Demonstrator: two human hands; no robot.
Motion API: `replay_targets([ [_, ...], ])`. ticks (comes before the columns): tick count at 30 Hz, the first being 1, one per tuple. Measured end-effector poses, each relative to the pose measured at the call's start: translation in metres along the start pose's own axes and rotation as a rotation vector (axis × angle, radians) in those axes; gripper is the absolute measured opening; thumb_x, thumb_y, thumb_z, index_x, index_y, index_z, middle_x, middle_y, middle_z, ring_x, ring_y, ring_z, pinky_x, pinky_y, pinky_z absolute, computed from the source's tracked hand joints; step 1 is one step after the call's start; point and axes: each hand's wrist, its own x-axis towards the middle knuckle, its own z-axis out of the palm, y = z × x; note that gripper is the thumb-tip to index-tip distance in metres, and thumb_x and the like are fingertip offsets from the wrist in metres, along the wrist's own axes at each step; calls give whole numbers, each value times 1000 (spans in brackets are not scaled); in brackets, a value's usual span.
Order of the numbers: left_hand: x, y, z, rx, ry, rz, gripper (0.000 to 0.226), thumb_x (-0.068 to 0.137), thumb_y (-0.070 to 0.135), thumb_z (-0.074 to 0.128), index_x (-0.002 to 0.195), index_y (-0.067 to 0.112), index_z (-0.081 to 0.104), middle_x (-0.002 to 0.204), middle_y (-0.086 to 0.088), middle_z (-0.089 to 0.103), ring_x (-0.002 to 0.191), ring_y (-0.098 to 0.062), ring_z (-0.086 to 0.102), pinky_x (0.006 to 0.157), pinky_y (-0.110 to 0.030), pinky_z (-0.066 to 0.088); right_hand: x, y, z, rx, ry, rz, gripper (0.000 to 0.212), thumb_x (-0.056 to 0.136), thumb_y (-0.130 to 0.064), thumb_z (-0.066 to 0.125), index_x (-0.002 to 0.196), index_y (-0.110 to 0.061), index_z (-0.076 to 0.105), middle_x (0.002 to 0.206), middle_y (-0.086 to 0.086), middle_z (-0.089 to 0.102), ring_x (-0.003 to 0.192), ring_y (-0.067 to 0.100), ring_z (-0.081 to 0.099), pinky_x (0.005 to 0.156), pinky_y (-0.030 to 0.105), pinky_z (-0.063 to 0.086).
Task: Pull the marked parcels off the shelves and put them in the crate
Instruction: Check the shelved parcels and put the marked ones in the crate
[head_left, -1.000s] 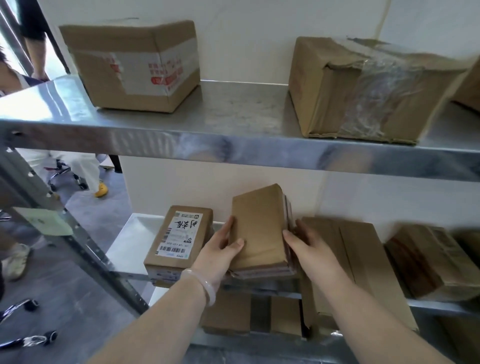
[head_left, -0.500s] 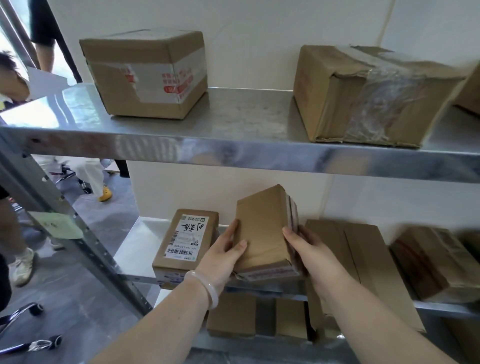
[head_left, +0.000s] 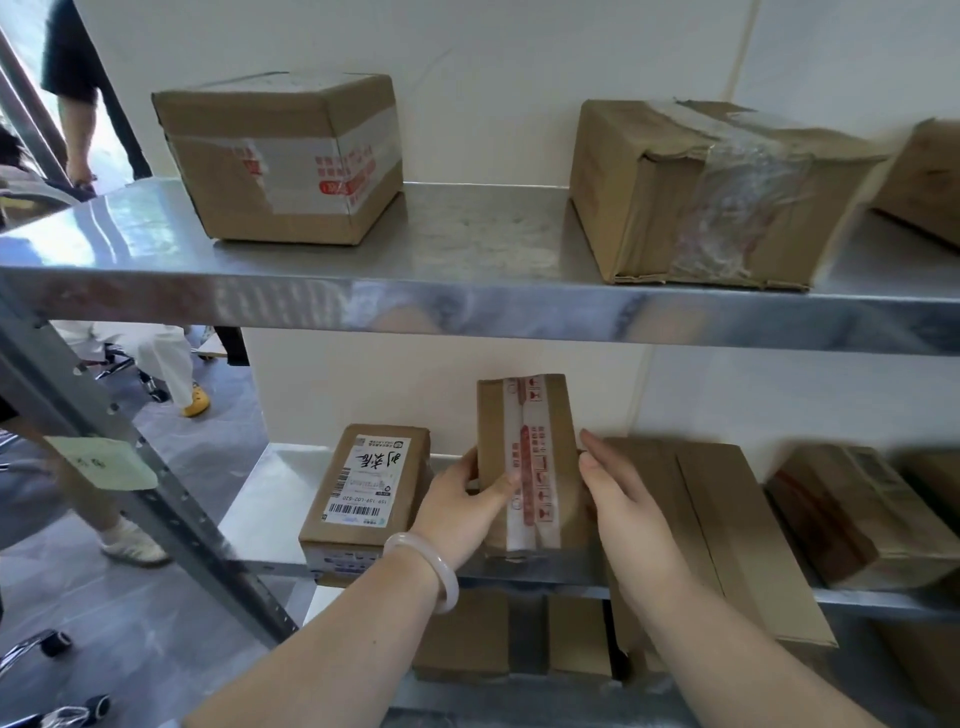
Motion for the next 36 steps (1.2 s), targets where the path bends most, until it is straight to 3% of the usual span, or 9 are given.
replay_targets([
  [6,1,0,5,91,154,66,39,84,47,70,118,45,50,115,16,63,109,-4,61,88,-17,51,-17,-3,4,-7,-72,-47,28,98,-38,47,122,-38,61,118,-20,64,102,-13,58,72,2,45],
  [8,-1,6,8,53,121,43,77,70,60,75,134,41,39,121,21,56,110,-1,58,86,-13,51,-21,-1,5,-12,-88,-59,29,97,-39,47,123,-39,61,124,-18,61,108,-9,57,82,8,48],
  [11,2,8,13,72,64,-7,122,52,68,78,153,35,18,140,3,48,128,-19,51,103,-42,48,-25,2,7,-84,-123,-85,33,95,-47,44,125,-47,57,133,-21,53,123,-4,47,101,20,41],
  [13,3,6,15,49,39,-13,119,55,60,82,153,38,17,141,-1,48,130,-22,50,102,-43,49,-25,3,6,-111,-140,-86,34,96,-48,43,128,-48,54,137,-20,50,129,-2,41,102,21,36],
  [17,4,4,14,-96,16,-38,103,72,40,81,151,43,15,134,4,54,106,-12,63,62,-19,55,-21,2,-1,-179,-154,-130,33,98,-42,47,129,-50,53,135,-26,50,125,-11,42,100,13,39],
  [21,4,4,7,-302,-56,-64,101,67,42,80,148,50,20,121,10,65,93,-7,71,70,-29,60,-8,-5,-17,-174,1,-118,40,96,-28,57,126,-54,52,130,-21,55,118,-4,53,84,15,51],
  [28,10,8,7,-339,-137,-39,86,77,35,75,149,43,29,120,10,67,93,-2,70,63,-15,54,-8,-6,-26,5,145,-23,39,94,-15,61,125,-38,59,109,-20,70,100,-2,65,71,16,54],
  [33,10,24,9,-175,-222,-4,72,74,44,81,129,58,37,111,24,65,107,-7,65,90,-33,56,-32,-9,-28,26,271,-76,40,93,-10,60,117,-42,61,110,-18,70,98,-4,65,69,12,52],
  [36,9,35,25,-138,-335,21,62,74,36,83,109,64,41,90,37,65,86,8,67,66,-17,56,-58,-9,-39,-9,374,-68,44,93,-15,62,126,-44,58,114,-17,69,104,-1,64,72,18,56],
])
